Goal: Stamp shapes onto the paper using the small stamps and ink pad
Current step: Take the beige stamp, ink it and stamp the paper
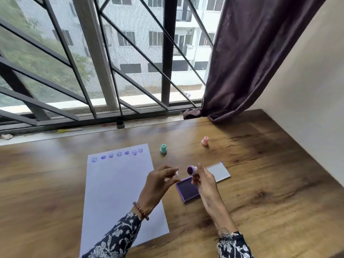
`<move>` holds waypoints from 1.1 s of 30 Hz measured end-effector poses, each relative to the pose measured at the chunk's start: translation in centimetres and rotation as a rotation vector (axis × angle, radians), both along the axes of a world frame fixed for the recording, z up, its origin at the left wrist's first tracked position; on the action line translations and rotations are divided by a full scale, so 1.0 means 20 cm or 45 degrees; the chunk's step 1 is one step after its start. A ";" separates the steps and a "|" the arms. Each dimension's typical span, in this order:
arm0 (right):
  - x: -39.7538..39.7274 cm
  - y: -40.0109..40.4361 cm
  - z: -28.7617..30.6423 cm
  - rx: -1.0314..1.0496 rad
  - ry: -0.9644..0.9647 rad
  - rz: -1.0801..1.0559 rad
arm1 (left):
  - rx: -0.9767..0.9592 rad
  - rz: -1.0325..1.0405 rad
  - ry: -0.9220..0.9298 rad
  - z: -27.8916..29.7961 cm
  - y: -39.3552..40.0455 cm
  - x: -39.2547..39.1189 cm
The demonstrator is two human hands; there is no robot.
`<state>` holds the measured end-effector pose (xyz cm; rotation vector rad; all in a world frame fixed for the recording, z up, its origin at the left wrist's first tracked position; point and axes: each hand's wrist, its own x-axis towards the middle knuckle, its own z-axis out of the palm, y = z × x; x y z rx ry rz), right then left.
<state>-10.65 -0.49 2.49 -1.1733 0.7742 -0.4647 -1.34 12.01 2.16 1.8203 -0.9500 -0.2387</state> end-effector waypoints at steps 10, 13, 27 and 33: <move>-0.09 -0.05 0.00 0.494 -0.212 -0.014 | 0.217 0.300 0.088 -0.17 0.06 0.03; -0.11 -0.05 -0.02 0.469 -0.199 -0.009 | 0.340 0.316 0.066 -0.20 0.08 0.03; -0.15 -0.06 -0.04 -0.436 0.336 0.121 | 0.445 0.121 -0.060 -0.23 0.06 0.01; -0.17 0.05 -0.04 -1.248 0.567 0.266 | 0.476 -0.016 -0.073 -0.24 0.03 -0.05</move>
